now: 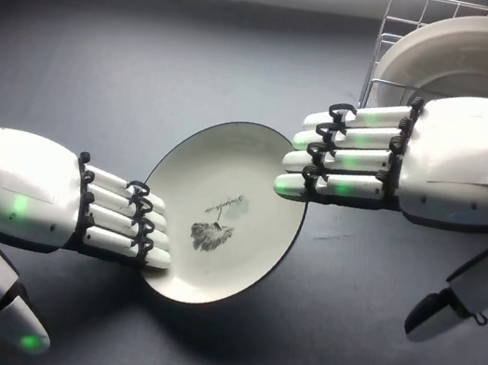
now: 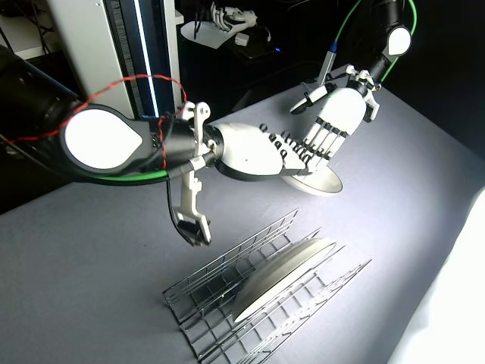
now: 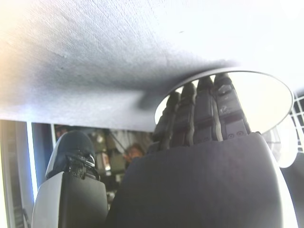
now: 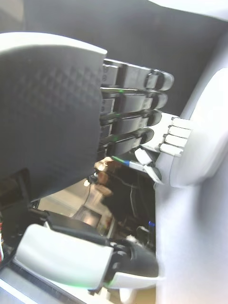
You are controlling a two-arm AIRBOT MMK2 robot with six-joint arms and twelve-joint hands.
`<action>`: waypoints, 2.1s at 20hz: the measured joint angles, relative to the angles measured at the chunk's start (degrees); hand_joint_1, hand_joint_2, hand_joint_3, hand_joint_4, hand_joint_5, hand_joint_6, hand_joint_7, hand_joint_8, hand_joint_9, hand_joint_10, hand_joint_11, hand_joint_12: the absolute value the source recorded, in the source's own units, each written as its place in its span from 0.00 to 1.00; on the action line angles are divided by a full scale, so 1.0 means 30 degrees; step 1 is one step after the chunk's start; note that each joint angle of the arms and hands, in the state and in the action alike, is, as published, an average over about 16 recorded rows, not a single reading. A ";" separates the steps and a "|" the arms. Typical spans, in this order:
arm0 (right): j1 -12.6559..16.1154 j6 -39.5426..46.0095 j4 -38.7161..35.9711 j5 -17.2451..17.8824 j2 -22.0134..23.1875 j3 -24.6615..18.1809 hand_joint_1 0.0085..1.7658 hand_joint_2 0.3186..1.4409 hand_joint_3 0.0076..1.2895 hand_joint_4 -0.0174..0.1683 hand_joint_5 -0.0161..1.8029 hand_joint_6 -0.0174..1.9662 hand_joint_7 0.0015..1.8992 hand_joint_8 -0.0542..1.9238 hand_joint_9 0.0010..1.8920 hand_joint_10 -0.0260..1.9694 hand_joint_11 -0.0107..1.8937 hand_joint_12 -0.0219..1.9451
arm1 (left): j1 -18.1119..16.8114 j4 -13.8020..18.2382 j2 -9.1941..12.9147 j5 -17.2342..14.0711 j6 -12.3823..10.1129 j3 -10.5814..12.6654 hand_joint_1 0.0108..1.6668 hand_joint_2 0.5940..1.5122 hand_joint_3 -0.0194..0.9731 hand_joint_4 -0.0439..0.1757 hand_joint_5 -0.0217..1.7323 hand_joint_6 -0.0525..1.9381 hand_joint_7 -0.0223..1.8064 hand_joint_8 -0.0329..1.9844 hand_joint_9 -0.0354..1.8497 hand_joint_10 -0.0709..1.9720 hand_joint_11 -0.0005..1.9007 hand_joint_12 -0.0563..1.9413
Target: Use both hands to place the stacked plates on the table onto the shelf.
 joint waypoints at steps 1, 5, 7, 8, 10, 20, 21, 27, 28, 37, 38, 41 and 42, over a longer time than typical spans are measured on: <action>-0.0045 -0.0018 -0.0062 -0.0052 -0.0268 0.0152 0.37 0.39 0.01 0.11 0.02 0.02 0.01 0.03 0.01 0.02 0.02 0.02 | -0.0003 0.0001 -0.0002 -0.0003 0.0000 0.0000 0.00 0.59 0.02 0.14 0.02 0.01 0.02 0.01 0.03 0.03 0.01 0.02; -0.0198 -0.0094 -0.0183 -0.0257 -0.1250 0.0755 0.37 0.39 0.01 0.11 0.02 0.02 0.01 0.03 0.01 0.02 0.02 0.02 | -0.0028 0.0011 -0.0005 -0.0012 -0.0005 0.0000 0.00 0.58 0.02 0.14 0.02 0.01 0.03 0.01 0.03 0.03 0.01 0.02; -0.0231 -0.0130 -0.0195 -0.0358 -0.1663 0.1008 0.37 0.39 0.01 0.11 0.02 0.02 0.01 0.03 0.01 0.02 0.02 0.02 | -0.0040 0.0023 -0.0007 -0.0016 -0.0007 0.0000 0.00 0.58 0.02 0.14 0.02 0.01 0.03 0.01 0.03 0.03 0.01 0.02; -0.0234 -0.0145 -0.0192 -0.0405 -0.1849 0.1115 0.37 0.38 0.01 0.11 0.02 0.02 0.01 0.03 0.01 0.02 0.02 0.02 | -0.0047 0.0030 -0.0009 -0.0018 -0.0008 0.0001 0.00 0.58 0.02 0.14 0.02 0.01 0.03 0.01 0.03 0.03 0.01 0.02; -0.0228 -0.0173 -0.0181 -0.0489 -0.2184 0.1296 0.38 0.39 0.01 0.11 0.02 0.02 0.01 0.03 0.01 0.02 0.02 0.02 | -0.0059 0.0044 -0.0015 -0.0019 -0.0012 0.0002 0.00 0.58 0.02 0.14 0.02 0.01 0.02 0.01 0.03 0.03 0.01 0.02; -0.0039 -0.0239 -0.0159 -0.0821 -0.2895 0.1693 0.41 0.41 0.01 0.11 0.02 0.02 0.01 0.03 0.01 0.02 0.02 0.02 | -0.0093 0.0091 -0.0039 -0.0024 -0.0036 0.0003 0.00 0.58 0.02 0.14 0.01 0.01 0.01 0.01 0.02 0.03 0.01 0.02; -0.0003 -0.0240 -0.0154 -0.0839 -0.2901 0.1697 0.41 0.41 0.01 0.11 0.02 0.02 0.01 0.03 0.01 0.02 0.02 0.02 | -0.0093 0.0093 -0.0041 -0.0025 -0.0038 0.0004 0.00 0.58 0.02 0.14 0.01 0.01 0.01 0.01 0.02 0.03 0.01 0.02; 0.0169 -0.0240 -0.0145 -0.0871 -0.2904 0.1692 0.41 0.43 0.01 0.11 0.02 0.02 0.01 0.03 0.01 0.02 0.02 0.02 | -0.0087 0.0068 -0.0046 -0.0066 -0.0049 0.0017 0.00 0.58 0.02 0.14 0.01 0.01 0.01 0.01 0.02 0.03 0.01 0.02; 0.0195 -0.0240 -0.0144 -0.0872 -0.2904 0.1689 0.41 0.43 0.01 0.11 0.02 0.02 0.01 0.03 0.01 0.02 0.02 0.02 | -0.0085 0.0063 -0.0046 -0.0076 -0.0051 0.0021 0.00 0.58 0.02 0.14 0.01 0.01 0.01 0.01 0.02 0.03 0.01 0.02; 0.0263 -0.0247 -0.0144 -0.0880 -0.2903 0.1640 0.41 0.44 0.01 0.11 0.02 0.02 0.01 0.03 0.01 0.02 0.02 0.02 | -0.0073 0.0018 -0.0046 -0.0174 -0.0058 0.0056 0.00 0.58 0.02 0.14 0.01 0.01 0.01 0.01 0.02 0.03 0.01 0.02; 0.0263 -0.0249 -0.0144 -0.0881 -0.2903 0.1628 0.41 0.44 0.01 0.11 0.02 0.02 0.01 0.03 0.01 0.02 0.02 0.02 | -0.0071 0.0016 -0.0046 -0.0184 -0.0058 0.0060 0.00 0.58 0.02 0.14 0.01 0.01 0.01 0.01 0.02 0.03 0.01 0.02; 0.0263 -0.0253 -0.0144 -0.0885 -0.2902 0.1583 0.41 0.45 0.01 0.11 0.02 0.02 0.01 0.03 0.01 0.02 0.02 0.02 | -0.0069 0.0015 -0.0046 -0.0203 -0.0059 0.0066 0.00 0.58 0.02 0.14 0.01 0.01 0.01 0.01 0.02 0.03 0.01 0.02; 0.0263 -0.0255 -0.0143 -0.0887 -0.2902 0.1568 0.41 0.45 0.01 0.11 0.02 0.02 0.01 0.03 0.01 0.02 0.02 0.02 | -0.0069 0.0015 -0.0046 -0.0206 -0.0059 0.0066 0.00 0.59 0.02 0.14 0.01 0.01 0.01 0.01 0.02 0.03 0.01 0.02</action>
